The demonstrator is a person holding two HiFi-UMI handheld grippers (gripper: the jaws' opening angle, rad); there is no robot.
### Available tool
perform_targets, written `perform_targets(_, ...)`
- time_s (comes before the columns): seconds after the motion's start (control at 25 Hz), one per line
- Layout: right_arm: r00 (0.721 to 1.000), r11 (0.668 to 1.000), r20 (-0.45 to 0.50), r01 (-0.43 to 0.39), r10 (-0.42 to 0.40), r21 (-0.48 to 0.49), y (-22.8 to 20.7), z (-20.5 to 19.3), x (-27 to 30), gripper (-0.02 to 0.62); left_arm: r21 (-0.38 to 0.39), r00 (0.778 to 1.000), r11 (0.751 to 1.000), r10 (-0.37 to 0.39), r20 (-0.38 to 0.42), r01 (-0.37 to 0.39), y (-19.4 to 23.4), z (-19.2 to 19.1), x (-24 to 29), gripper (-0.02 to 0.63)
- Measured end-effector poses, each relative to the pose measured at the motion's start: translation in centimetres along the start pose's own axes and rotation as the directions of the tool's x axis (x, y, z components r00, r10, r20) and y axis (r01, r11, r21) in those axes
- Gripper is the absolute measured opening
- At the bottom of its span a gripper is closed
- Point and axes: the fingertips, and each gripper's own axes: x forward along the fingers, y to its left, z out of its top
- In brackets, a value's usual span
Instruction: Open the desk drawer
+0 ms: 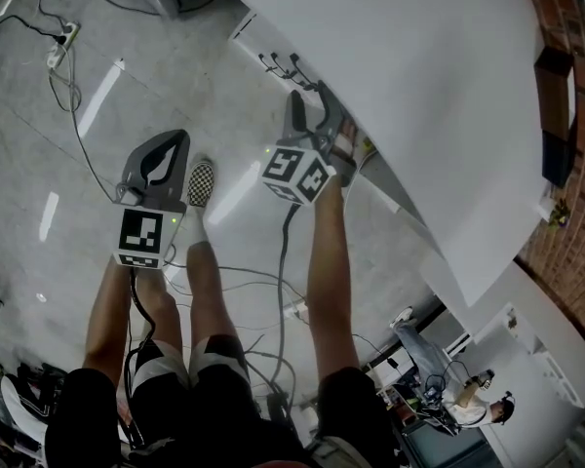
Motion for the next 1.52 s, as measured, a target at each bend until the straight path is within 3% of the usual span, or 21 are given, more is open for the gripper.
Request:
perform_targets(0.28, 0.998, 0.998, -0.051, -0.027, 0.024, -0.056, 0.9, -0.7, 1.2, 0.199, -0.009, 1.000, 1.000, 0.010, -0.016, -0.010, 0.4, -1.0, 0.0, 0.011)
perform_targets(0.44, 0.997, 0.995, -0.075, 0.002, -0.010, -0.101, 0.6, -0.9, 1.6, 0.121, -0.015, 1.000, 1.000, 0.011, -0.021, -0.011, 0.4, -1.1, 0.0, 0.011)
perform_targets(0.6, 0.995, 0.983, -0.088, 0.031, -0.047, -0.179, 0.4, -0.9, 1.9, 0.098, -0.014, 1.000, 1.000, 0.010, -0.021, -0.010, 0.6, -1.0, -0.1, 0.011)
perform_targets(0.8, 0.990, 0.978, -0.104, 0.068, -0.090, -0.196, -0.2, -0.8, 2.2, 0.032, -0.016, 1.000, 1.000, 0.009, -0.023, -0.010, 0.6, -1.2, -0.2, 0.011)
perform_targets(1.52, 0.985, 0.979, -0.151, 0.051, -0.082, -0.199, 0.6, -0.6, 1.3, 0.025, 0.020, 1.000, 1.000, -0.004, -0.014, 0.004, 0.3, -1.0, -2.4, 0.011)
